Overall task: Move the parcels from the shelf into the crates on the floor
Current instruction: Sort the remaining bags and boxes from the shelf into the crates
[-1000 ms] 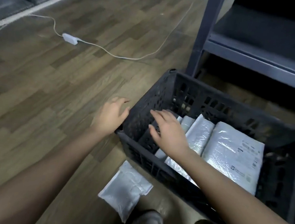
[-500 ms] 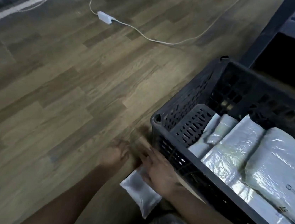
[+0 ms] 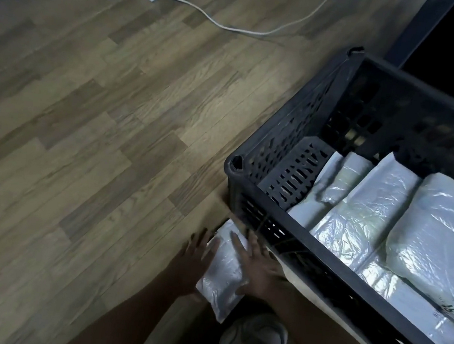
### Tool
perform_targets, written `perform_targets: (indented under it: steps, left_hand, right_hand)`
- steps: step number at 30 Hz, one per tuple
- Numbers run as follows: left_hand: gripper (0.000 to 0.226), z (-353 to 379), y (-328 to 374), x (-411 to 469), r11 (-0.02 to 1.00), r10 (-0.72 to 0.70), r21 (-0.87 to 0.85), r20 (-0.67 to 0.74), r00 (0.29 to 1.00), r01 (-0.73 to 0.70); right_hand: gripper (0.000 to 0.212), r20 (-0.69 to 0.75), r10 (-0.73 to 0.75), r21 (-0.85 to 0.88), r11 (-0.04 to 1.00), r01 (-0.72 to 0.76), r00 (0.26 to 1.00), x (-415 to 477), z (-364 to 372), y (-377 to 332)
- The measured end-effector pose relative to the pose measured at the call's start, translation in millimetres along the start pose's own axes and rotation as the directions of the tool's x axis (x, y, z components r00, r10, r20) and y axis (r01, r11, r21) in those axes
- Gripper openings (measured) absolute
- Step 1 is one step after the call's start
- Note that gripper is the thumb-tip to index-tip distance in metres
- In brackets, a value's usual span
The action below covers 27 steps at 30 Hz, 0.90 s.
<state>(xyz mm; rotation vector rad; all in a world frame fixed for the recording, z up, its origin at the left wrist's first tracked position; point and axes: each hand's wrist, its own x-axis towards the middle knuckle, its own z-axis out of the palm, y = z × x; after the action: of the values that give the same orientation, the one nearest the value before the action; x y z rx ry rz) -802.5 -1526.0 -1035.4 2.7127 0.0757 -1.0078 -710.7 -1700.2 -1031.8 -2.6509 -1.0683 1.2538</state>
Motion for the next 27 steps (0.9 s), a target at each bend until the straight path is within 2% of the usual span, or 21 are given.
perform_targets:
  steps: [1, 4, 7, 9, 10, 11, 12, 15, 17, 22, 24, 26, 27]
  left_hand:
    - [0.149, 6.9, 1.1, 3.7, 0.999, 0.006, -0.032, -0.011, 1.0, -0.006]
    - [0.135, 12.6, 0.8, 5.7, 1.0, 0.014, 0.027, 0.005, 1.0, -0.014]
    - [0.127, 7.4, 5.7, 8.5, 1.0, 0.027, -0.011, -0.09, 0.996, -0.028]
    - [0.093, 4.5, 8.7, 6.0, 0.993, -0.002, -0.119, -0.136, 0.991, -0.015]
    - [0.074, 5.0, 10.0, 7.5, 0.994, 0.032, -0.101, -0.145, 0.989, -0.047]
    - [0.066, 6.9, 9.3, 8.3, 0.982, 0.036, -0.177, -0.164, 0.986, -0.065]
    - [0.068, 10.0, 6.9, 10.6, 0.978, 0.031, -0.198, -0.182, 0.983, -0.068]
    - [0.101, 5.5, 3.4, 8.4, 0.975, 0.083, -0.189, -0.177, 0.981, -0.117]
    - [0.113, -0.2, -2.3, 4.5, 0.968, 0.118, -0.198, -0.198, 0.973, -0.157]
    - [0.118, -30.4, -24.1, -16.5, 0.961, 0.084, -0.231, -0.276, 0.957, -0.151]
    - [0.111, -51.1, -30.2, -30.3, 0.959, 0.052, -0.255, -0.264, 0.963, -0.122]
    - [0.098, -66.4, -41.2, -43.4, 0.962, 0.063, -0.224, -0.366, 0.928, -0.154]
    - [0.099, -74.1, -48.1, -50.0, 0.967, 0.077, -0.195, -0.396, 0.915, -0.166]
  right_hand:
    - [0.122, 0.007, -0.001, -0.004, 1.0, 0.001, 1.0, 1.3, 3.1, 0.4]
    - [0.103, 0.012, -0.007, -0.022, 1.0, 0.008, 1.0, 0.5, 6.8, 0.4]
    - [0.087, 0.005, -0.015, -0.067, 0.998, 0.015, 1.0, -0.7, 7.5, -6.4]
    - [0.086, 0.008, -0.014, -0.097, 0.995, 0.015, 1.0, 0.7, 7.3, -8.7]
    - [0.087, 0.008, -0.01, -0.105, 0.994, 0.011, 1.0, 0.8, 6.5, -9.1]
    - [0.088, 0.008, -0.006, -0.113, 0.994, 0.007, 1.0, 0.6, 5.5, -9.5]
    - [0.088, 0.007, -0.003, -0.123, 0.992, 0.004, 1.0, 0.2, 4.1, -9.8]
    - [0.089, -0.005, -0.01, -0.153, 0.988, 0.01, 1.0, -0.3, -2.0, -12.0]
    - [0.09, -0.014, -0.029, -0.164, 0.986, 0.026, 0.999, -0.5, -9.0, -15.7]
    - [0.09, -0.077, -0.118, -0.181, 0.978, 0.103, 0.99, -3.6, -34.3, -36.3]
    - [0.088, -0.109, -0.16, -0.192, 0.972, 0.138, 0.981, -5.5, -48.7, -47.6]
    - [0.085, -0.138, -0.2, -0.207, 0.964, 0.169, 0.97, -9.0, -65.7, -60.2]
    - [0.084, -0.155, -0.216, -0.207, 0.961, 0.182, 0.964, -11.4, -74.5, -66.7]
